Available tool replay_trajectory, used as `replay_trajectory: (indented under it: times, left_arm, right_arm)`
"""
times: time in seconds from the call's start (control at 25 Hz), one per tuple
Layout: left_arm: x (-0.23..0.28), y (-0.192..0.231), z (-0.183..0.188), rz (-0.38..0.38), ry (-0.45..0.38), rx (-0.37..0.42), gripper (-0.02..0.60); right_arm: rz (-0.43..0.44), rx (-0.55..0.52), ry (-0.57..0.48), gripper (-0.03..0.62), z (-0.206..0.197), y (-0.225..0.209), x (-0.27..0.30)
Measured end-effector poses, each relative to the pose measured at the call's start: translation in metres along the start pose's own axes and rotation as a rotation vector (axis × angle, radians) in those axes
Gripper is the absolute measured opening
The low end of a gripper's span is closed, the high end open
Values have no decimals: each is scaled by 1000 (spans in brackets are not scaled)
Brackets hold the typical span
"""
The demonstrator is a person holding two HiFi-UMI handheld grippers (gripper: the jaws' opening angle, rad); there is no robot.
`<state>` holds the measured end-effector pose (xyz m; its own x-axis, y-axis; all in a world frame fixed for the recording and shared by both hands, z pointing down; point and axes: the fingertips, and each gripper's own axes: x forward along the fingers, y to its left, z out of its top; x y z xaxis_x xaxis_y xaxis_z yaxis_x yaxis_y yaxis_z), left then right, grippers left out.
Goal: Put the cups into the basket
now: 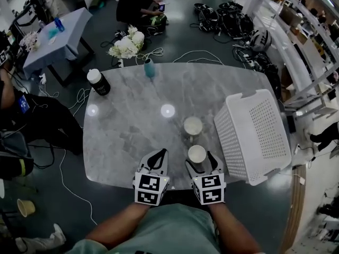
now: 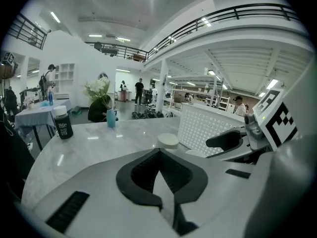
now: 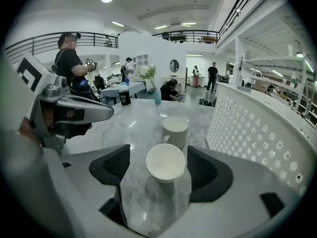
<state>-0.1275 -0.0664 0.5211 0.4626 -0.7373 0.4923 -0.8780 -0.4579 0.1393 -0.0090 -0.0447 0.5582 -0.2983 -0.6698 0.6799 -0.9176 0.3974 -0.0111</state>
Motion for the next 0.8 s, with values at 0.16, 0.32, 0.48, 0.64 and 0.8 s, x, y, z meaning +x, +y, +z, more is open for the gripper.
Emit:
replay_trajectory:
  times: [0.16, 0.32, 0.48, 0.64, 0.8]
  left_arm:
    - [15, -2, -6, 5, 19, 4, 2]
    - [25, 0, -9, 23, 29, -20, 2]
    - [33, -1, -18, 37, 54, -19, 2]
    - [37, -2, -22, 44, 72, -34, 2]
    - [39, -4, -25, 52, 78, -33, 2]
  right_arm:
    - [17, -17, 29, 351, -9, -6, 15]
    - [44, -27, 56, 359, -16, -7, 25]
    - [61, -44, 63, 367, -24, -12, 35]
    - [90, -32, 85, 368, -28, -10, 43]
    - [109, -47, 106, 368, -34, -8, 51]
